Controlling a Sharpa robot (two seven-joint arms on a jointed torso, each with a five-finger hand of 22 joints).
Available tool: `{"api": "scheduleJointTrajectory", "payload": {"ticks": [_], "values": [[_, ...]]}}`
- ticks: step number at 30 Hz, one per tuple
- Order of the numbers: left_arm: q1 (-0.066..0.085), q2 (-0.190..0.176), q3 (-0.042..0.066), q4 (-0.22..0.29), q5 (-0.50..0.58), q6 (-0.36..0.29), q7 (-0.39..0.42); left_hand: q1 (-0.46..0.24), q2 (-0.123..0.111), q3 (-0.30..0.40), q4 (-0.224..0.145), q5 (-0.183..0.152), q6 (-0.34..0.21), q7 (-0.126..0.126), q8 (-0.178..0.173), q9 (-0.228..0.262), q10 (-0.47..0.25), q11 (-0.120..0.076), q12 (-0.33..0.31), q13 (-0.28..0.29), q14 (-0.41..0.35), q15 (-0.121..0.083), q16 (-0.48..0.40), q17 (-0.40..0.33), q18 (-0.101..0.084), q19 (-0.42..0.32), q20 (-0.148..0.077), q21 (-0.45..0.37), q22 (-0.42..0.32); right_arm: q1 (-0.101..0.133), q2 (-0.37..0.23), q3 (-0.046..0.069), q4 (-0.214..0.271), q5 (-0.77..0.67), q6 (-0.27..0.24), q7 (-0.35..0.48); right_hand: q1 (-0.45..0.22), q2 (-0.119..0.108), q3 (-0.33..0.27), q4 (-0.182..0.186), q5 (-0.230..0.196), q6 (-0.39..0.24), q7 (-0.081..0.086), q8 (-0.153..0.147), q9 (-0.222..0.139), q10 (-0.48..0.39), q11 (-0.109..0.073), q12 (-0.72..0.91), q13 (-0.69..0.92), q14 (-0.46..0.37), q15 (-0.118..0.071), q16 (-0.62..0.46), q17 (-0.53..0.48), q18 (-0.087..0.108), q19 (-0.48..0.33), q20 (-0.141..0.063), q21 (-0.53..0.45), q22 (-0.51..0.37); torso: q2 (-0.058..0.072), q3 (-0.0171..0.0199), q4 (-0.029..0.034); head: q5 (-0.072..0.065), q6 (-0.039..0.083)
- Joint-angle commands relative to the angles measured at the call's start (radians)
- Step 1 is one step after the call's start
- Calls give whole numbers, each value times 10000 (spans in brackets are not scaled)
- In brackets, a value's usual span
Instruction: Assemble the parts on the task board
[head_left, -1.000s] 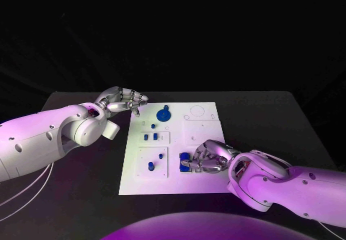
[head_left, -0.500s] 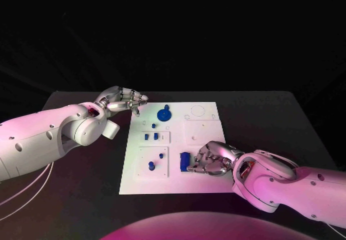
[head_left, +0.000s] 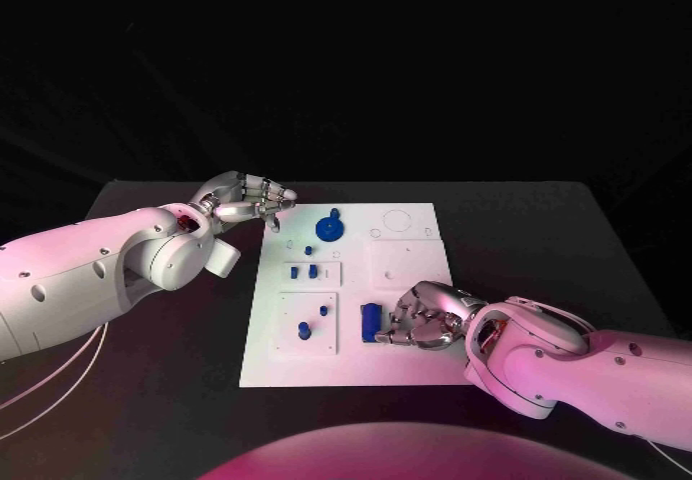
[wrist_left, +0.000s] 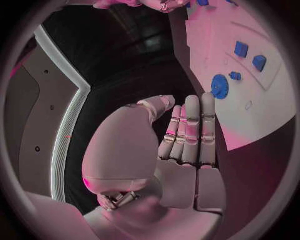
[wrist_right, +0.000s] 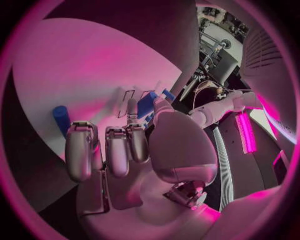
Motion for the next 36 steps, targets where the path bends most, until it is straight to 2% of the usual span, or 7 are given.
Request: {"api": "scheduleJointTrajectory", "payload": {"ticks": [1,6,10,17,23,30,36], "values": [[4,-6,6,30,-23,98,55,-63,41,-59,22,30,-78,-12,-7,12,-66,2,64,6,-72,-7,23,16,147,-24,68,-36,-17,-1,3,2,-54,-16,8,-116,-14,112,60,-17,49,-23,4,33,-10,162,-52,35,1181,778,-89,54,1264,-122,509,-84,41,2195,-6,0,-6,16,-11],[4,-32,6,30,-24,98,46,-63,41,-59,22,30,-78,-12,-7,12,-66,2,64,6,-72,-7,23,16,147,-24,68,-36,-17,-1,33,4,-65,-6,-63,-119,-75,152,43,-8,40,-20,7,35,-18,172,-51,47,1197,779,-89,55,1268,-121,507,-84,34,2193,-7,4,-32,21,-16],[4,-55,6,34,-27,104,38,-63,41,-59,22,30,-78,-12,-7,12,-66,2,64,6,-72,-7,23,16,147,-24,68,-36,-17,-1,16,5,-51,64,-20,-89,-114,99,-10,-28,28,-12,3,45,-22,177,-52,51,1204,780,-88,57,1272,-122,509,-83,39,2195,-11,7,-14,21,-23],[4,-93,6,40,-29,98,34,-63,41,-59,22,30,-78,-12,-7,12,-66,2,64,6,-72,-7,23,16,147,-24,68,-36,-17,1,46,6,8,313,259,78,-427,-351,-504,-14,30,2,2,116,-35,163,-51,14,1196,771,-87,42,1238,-114,496,-81,-4,2184,4,6,-1,12,-35],[4,-124,6,45,-33,88,29,-63,41,-59,22,30,-78,-12,-7,12,-66,2,64,6,-72,-7,23,16,147,-24,68,-36,-17,8,-25,7,30,375,297,224,-455,-522,-678,-17,49,-9,2,142,-38,156,-50,-1,1192,768,-85,36,1226,-110,488,-78,-25,2178,-7,0,-16,19,-70],[5,-145,6,52,-45,85,28,-63,41,-59,22,30,-78,-12,-7,12,-66,2,64,6,-72,-7,23,16,147,-24,68,-36,-17,12,-95,9,19,349,285,254,-284,-502,-673,-33,69,-18,-3,157,-42,163,-54,9,1208,771,-87,40,1240,-113,493,-79,-9,2183,-9,-3,-15,8,-85],[5,-138,6,54,-47,90,33,-63,41,-59,22,30,-78,-12,-7,12,-66,2,64,6,-72,-7,23,16,147,-24,68,-36,-17,12,10,9,-90,253,196,166,-131,-323,-616,-27,66,-28,-6,171,-54,172,-59,17,1224,776,-91,48,1263,-116,498,-82,4,2187,-1,2,-14,5,-87]]}}
